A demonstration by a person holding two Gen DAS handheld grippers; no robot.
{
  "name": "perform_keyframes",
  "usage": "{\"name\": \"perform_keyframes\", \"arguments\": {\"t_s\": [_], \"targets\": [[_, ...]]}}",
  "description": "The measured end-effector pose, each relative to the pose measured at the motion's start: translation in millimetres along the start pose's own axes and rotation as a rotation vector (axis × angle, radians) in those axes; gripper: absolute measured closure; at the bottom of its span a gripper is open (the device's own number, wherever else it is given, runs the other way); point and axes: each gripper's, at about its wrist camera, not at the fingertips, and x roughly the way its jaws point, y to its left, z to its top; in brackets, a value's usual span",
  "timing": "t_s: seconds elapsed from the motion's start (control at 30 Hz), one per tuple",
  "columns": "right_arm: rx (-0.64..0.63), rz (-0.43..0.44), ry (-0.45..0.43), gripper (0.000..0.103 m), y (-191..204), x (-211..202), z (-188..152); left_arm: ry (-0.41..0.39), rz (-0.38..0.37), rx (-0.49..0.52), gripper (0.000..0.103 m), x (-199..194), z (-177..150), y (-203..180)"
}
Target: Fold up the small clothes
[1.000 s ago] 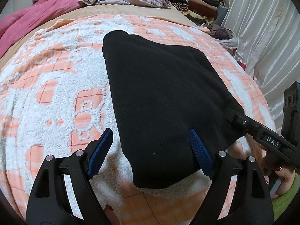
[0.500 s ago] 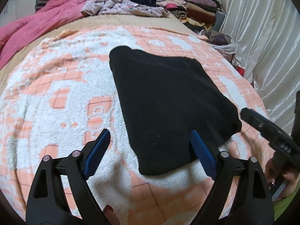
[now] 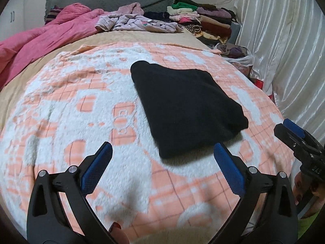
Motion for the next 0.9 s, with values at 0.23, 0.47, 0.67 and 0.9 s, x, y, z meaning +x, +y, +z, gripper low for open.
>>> {"name": "perform_keyframes", "arguments": {"t_s": [0.23, 0.47, 0.67, 0.9], "targets": [[-0.001, -0.004, 0.064, 0.005, 7.2, 2.7, -21.6, 0.031, 0.014, -0.040, 0.010, -3.8, -21.5, 12.3], [0.007, -0.007, 0.084, 0.005, 8.4, 4.8, -28.6, 0.046, 0.031, -0.040, 0.010, -2.8, -27.5, 14.1], [0.003, -0.006, 0.093, 0.005, 9.0, 6.1, -28.7, 0.056, 0.037, -0.044, 0.010, -1.9, -30.0, 13.4], [-0.007, -0.003, 0.108, 0.005, 9.5, 8.5, -30.8, 0.057, 0.039, -0.046, 0.010, -1.8, -30.3, 14.0]]}}
